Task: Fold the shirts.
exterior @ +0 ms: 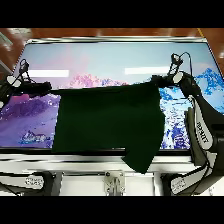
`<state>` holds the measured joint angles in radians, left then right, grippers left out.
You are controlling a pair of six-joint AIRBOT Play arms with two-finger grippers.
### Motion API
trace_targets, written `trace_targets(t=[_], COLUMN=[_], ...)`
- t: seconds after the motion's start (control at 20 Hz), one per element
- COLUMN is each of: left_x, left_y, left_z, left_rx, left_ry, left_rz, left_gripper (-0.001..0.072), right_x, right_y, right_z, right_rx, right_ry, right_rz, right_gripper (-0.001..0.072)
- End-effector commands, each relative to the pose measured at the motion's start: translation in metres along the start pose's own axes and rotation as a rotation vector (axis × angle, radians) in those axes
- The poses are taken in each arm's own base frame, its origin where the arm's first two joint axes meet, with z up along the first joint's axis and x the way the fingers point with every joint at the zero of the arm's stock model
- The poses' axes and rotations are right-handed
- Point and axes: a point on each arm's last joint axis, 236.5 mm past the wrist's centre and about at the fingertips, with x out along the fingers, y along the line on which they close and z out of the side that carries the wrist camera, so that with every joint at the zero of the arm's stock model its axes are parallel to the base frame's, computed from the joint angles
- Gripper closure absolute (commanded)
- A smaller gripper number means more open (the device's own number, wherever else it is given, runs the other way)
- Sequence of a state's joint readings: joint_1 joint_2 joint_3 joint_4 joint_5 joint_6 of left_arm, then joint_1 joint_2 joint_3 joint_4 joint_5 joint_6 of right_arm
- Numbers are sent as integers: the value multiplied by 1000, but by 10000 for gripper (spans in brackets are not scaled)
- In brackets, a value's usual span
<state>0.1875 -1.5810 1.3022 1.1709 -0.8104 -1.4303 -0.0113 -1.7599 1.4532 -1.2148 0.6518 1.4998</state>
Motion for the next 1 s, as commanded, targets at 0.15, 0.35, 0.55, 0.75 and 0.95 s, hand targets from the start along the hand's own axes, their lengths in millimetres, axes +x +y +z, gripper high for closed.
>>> trace_targets(t=[0.15,0.35,0.55,0.75,0.95], left_x=[-4,-19,-18,-9,-2], left_y=[-1,9,12,23,22], left_z=[-24,-78,-129,-148,-147], left_rx=[25,0,-41,-77,-68], left_ry=[146,398,633,713,699], left_rz=[-10,-21,-31,6,10], left_gripper=[667,668,669,668,669], right_x=[-37,-80,-74,-71,-70], right_y=[-16,-31,-29,-33,-33], right_z=[-65,-121,-159,-183,-190], right_rx=[-40,-14,33,97,111], right_ry=[316,593,701,775,791], right_rz=[-39,-86,-86,-111,-122], right_gripper=[646,646,646,646,645])
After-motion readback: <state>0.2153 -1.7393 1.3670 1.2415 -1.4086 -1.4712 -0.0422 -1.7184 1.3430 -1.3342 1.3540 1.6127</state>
